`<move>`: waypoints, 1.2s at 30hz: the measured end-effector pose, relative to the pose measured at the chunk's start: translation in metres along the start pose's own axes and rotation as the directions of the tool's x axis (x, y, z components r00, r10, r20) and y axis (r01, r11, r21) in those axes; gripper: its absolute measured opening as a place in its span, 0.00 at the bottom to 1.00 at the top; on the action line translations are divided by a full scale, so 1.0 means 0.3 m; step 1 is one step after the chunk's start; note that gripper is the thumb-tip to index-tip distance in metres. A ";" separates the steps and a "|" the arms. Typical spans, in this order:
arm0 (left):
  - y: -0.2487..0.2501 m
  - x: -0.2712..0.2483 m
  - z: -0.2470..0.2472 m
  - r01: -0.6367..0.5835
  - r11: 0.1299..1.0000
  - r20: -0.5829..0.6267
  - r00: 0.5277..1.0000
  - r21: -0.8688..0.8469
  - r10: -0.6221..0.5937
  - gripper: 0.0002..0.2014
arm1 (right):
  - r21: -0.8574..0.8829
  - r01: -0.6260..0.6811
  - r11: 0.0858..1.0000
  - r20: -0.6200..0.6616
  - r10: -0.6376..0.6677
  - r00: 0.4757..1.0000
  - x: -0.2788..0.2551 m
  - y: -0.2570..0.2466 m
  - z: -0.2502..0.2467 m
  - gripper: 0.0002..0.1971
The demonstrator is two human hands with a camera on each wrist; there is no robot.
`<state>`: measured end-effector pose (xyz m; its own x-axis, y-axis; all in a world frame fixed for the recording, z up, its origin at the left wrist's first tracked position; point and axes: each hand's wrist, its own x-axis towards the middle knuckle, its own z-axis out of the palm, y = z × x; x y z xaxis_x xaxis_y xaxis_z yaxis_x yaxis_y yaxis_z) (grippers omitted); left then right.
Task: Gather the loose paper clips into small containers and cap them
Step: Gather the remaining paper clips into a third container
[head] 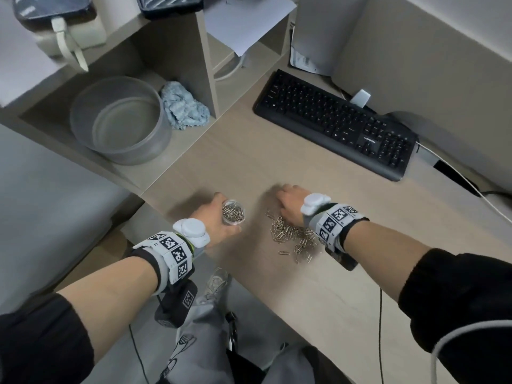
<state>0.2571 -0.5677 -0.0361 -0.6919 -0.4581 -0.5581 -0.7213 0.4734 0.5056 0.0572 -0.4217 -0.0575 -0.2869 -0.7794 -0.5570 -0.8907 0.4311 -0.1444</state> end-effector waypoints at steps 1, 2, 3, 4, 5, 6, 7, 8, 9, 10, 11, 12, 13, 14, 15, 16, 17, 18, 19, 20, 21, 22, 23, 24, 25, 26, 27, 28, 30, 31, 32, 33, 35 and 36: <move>0.014 0.001 0.002 -0.003 1.000 0.002 1.000 0.001 0.003 0.37 | 0.010 0.017 1.000 0.028 -0.017 0.999 -0.041 -0.002 0.025 0.17; 0.025 0.001 0.005 -0.007 1.000 0.007 1.000 0.002 0.007 0.38 | 0.035 0.024 0.999 0.038 -0.025 0.999 -0.072 -0.002 0.049 0.15; 0.031 0.001 0.009 -0.011 1.000 0.008 1.000 0.000 0.011 0.37 | 0.082 0.023 0.996 0.021 -0.024 0.999 -0.094 -0.002 0.063 0.12; 0.037 0.002 0.015 -0.018 1.000 0.012 1.000 -0.001 0.018 0.36 | 0.148 0.020 0.989 -0.027 -0.016 1.000 -0.108 0.008 0.069 0.10; 0.045 0.002 0.021 -0.027 1.000 0.016 0.999 -0.002 0.027 0.35 | 0.203 0.005 0.979 -0.082 0.012 0.997 -0.117 0.030 0.068 0.09; 0.051 0.001 0.028 -0.035 0.999 0.019 0.999 -0.003 0.035 0.34 | 0.238 -0.030 0.971 -0.131 0.063 0.989 -0.121 0.057 0.058 0.08; 0.055 0.001 0.034 -0.043 0.999 0.018 0.999 -0.002 0.043 0.34 | 0.255 -0.092 0.963 -0.164 0.137 0.977 -0.122 0.095 0.050 0.08; 0.059 0.001 0.040 -0.050 0.999 0.013 0.999 0.003 0.050 0.33 | 0.270 -0.172 0.947 -0.181 0.225 0.957 -0.125 0.139 0.041 0.09; 0.066 -0.002 0.045 -0.055 0.998 0.008 0.998 0.011 0.055 0.32 | 0.289 -0.260 0.921 -0.174 0.318 0.932 -0.130 0.183 0.038 0.12; 0.071 -0.004 0.049 -0.057 0.998 0.002 0.998 0.019 0.057 0.32 | 0.305 -0.341 0.889 -0.143 0.397 0.906 -0.130 0.219 0.042 0.16; 0.075 -0.008 0.050 -0.058 0.998 -0.002 0.998 0.027 0.058 0.32 | 0.318 -0.404 0.858 -0.100 0.454 0.885 -0.131 0.238 0.049 0.20; 0.078 -0.011 0.052 -0.059 0.998 -0.003 0.998 0.031 0.059 0.31 | 0.329 -0.432 0.839 -0.064 0.477 0.877 -0.131 0.239 0.059 0.24; 0.081 -0.016 0.055 -0.063 0.998 0.000 0.998 0.032 0.063 0.31 | 0.334 -0.427 0.841 -0.048 0.467 0.883 -0.135 0.223 0.071 0.28; 0.082 -0.019 0.059 -0.067 0.997 0.005 0.998 0.032 0.067 0.31 | 0.331 -0.395 0.857 -0.049 0.433 0.900 -0.141 0.193 0.084 0.32; 0.082 -0.020 0.062 -0.069 0.997 0.010 0.998 0.032 0.069 0.31 | 0.312 -0.353 0.882 -0.049 0.386 0.921 -0.150 0.157 0.097 0.37; 0.082 -0.021 0.067 -0.068 0.997 0.015 0.998 0.035 0.068 0.31 | 0.284 -0.309 0.908 -0.041 0.333 0.942 -0.164 0.117 0.109 0.42; 0.083 -0.021 0.069 -0.067 0.997 0.020 0.998 0.038 0.066 0.31 | 0.249 -0.269 0.931 -0.024 0.283 0.959 -0.179 0.080 0.122 0.45; 0.086 -0.021 0.070 -0.065 0.997 0.023 0.998 0.039 0.065 0.31 | 0.206 -0.237 0.949 -0.011 0.245 0.970 -0.195 0.048 0.131 0.48; 0.091 -0.022 0.071 -0.066 0.997 0.024 0.998 0.042 0.065 0.31 | 0.161 -0.215 0.963 0.000 0.217 0.976 -0.211 0.025 0.138 0.50; 0.096 -0.022 0.072 -0.069 0.997 0.023 0.997 0.046 0.068 0.31 | 0.118 -0.193 0.974 0.008 0.194 0.981 -0.225 0.010 0.146 0.51; 0.103 -0.024 0.074 -0.072 0.996 0.022 0.997 0.053 0.071 0.31 | 0.079 -0.177 0.981 0.014 0.177 0.984 -0.240 -0.003 0.151 0.51; 0.108 -0.025 0.078 -0.077 0.995 0.019 0.997 0.058 0.076 0.31 | 0.048 -0.169 0.985 0.019 0.168 0.986 -0.247 -0.012 0.158 0.49; 0.113 -0.026 0.081 -0.080 0.995 0.020 0.997 0.060 0.079 0.31 | 0.023 -0.165 0.986 0.021 0.165 0.986 -0.252 -0.019 0.164 0.47; 0.117 -0.028 0.085 -0.082 0.995 0.024 0.996 0.061 0.081 0.32 | 0.015 -0.167 0.986 0.029 0.167 0.986 -0.255 -0.024 0.168 0.43; 0.121 -0.029 0.088 -0.086 0.994 0.030 0.996 0.063 0.084 0.32 | 0.024 -0.169 0.985 0.038 0.168 0.985 -0.255 -0.027 0.171 0.40; 0.122 -0.031 0.093 -0.088 0.994 0.036 0.996 0.065 0.086 0.32 | 0.043 -0.166 0.985 0.043 0.165 0.985 -0.252 -0.030 0.173 0.36; 0.122 -0.032 0.097 -0.091 0.994 0.042 0.995 0.066 0.088 0.32 | 0.061 -0.155 0.986 0.041 0.153 0.987 -0.250 -0.031 0.173 0.32; 0.123 -0.035 0.102 -0.095 0.993 0.046 0.995 0.067 0.092 0.31 | 0.071 -0.139 0.988 0.029 0.137 0.990 -0.247 -0.029 0.172 0.27; 0.124 -0.042 0.113 -0.099 0.992 0.048 0.994 0.082 0.095 0.31 | 0.080 -0.129 0.988 0.005 0.129 0.992 -0.246 -0.021 0.177 0.22; 0.125 -0.045 0.118 -0.099 0.991 0.045 0.994 0.092 0.096 0.31 | 0.099 -0.132 0.986 -0.003 0.133 0.991 -0.247 -0.013 0.181 0.23; 0.125 -0.047 0.122 -0.098 0.990 0.044 0.995 0.101 0.094 0.31 | 0.131 -0.136 0.982 -0.007 0.138 0.990 -0.245 -0.006 0.184 0.24; 0.125 -0.047 0.124 -0.097 0.990 0.043 0.995 0.104 0.093 0.31 | 0.170 -0.139 0.976 -0.010 0.143 0.990 -0.245 0.001 0.184 0.24; 0.130 -0.044 0.127 -0.099 0.990 0.045 0.994 0.101 0.095 0.31 | 0.245 -0.171 0.954 -0.004 0.177 0.984 -0.246 0.013 0.171 0.25; 0.133 -0.041 0.127 -0.105 0.990 0.047 0.994 0.096 0.100 0.31 | 0.294 -0.209 0.933 0.014 0.214 0.977 -0.247 0.018 0.160 0.26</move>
<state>0.2380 -0.5144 -0.0340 -0.7585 -0.3724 -0.5348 -0.6385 0.5890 0.4955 0.0906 -0.3398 -0.0563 -0.4661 -0.6627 -0.5861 -0.6674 0.6983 -0.2588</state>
